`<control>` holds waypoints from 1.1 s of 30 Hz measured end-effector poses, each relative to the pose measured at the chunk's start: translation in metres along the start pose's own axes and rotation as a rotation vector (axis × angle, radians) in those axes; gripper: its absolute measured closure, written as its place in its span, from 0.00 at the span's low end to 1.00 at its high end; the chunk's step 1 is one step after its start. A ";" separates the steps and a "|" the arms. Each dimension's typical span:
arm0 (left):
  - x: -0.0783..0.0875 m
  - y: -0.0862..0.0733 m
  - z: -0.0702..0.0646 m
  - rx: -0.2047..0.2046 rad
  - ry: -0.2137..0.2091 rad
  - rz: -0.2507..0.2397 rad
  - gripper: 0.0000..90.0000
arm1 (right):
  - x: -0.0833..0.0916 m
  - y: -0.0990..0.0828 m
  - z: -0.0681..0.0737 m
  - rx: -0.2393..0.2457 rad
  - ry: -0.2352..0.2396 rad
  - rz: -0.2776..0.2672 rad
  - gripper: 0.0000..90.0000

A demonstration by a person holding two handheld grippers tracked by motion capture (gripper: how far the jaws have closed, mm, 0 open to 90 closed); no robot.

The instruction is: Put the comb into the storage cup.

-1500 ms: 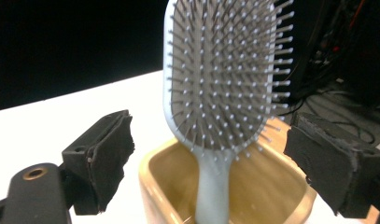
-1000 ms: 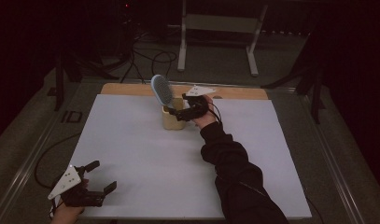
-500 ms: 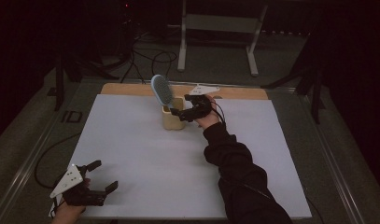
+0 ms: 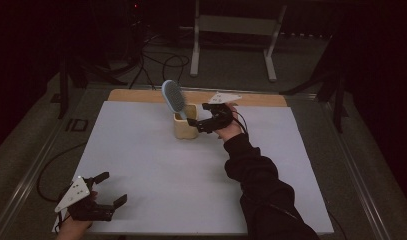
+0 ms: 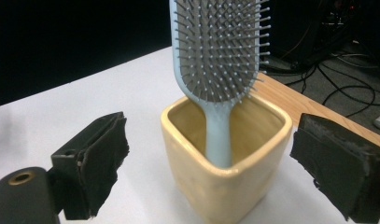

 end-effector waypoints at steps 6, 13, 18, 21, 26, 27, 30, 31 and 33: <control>0.001 0.001 0.000 0.000 0.005 -0.004 0.00 | 0.011 -0.008 -0.001 -0.010 0.000 0.010 0.11; 0.002 0.001 0.000 -0.002 0.004 -0.004 0.00 | 0.021 -0.017 -0.002 -0.014 0.004 0.013 0.11; 0.002 0.001 -0.001 -0.007 0.004 -0.004 0.00 | 0.035 -0.028 0.002 -0.014 0.011 0.024 0.11; 0.002 0.001 -0.001 -0.006 0.004 -0.003 0.00 | 0.042 -0.033 0.003 -0.013 0.011 0.023 0.11; 0.002 0.001 0.000 -0.004 0.008 -0.004 0.00 | 0.055 -0.044 0.003 -0.025 0.013 0.019 0.11; 0.002 0.001 0.000 -0.004 0.009 -0.005 0.00 | 0.057 -0.046 0.003 -0.025 0.007 0.022 0.11; 0.003 0.001 0.000 -0.003 0.010 -0.005 0.00 | 0.064 -0.053 0.002 -0.034 0.006 0.027 0.11; 0.003 0.001 0.000 -0.002 0.010 -0.005 0.00 | 0.066 -0.055 0.001 -0.034 0.006 0.027 0.11; 0.002 0.001 0.000 -0.004 0.009 -0.003 0.00 | 0.071 -0.060 0.001 -0.040 0.006 0.031 0.11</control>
Point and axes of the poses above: each handheld gripper's, and its own axes: x roughly backward along the jaws, y roughly out of its top, z roughly to its left, the point moved 8 cm from there along -x, roughly forward along the jaws, and after that the axes turned 11 degrees about -y, right-handed, at the moved point
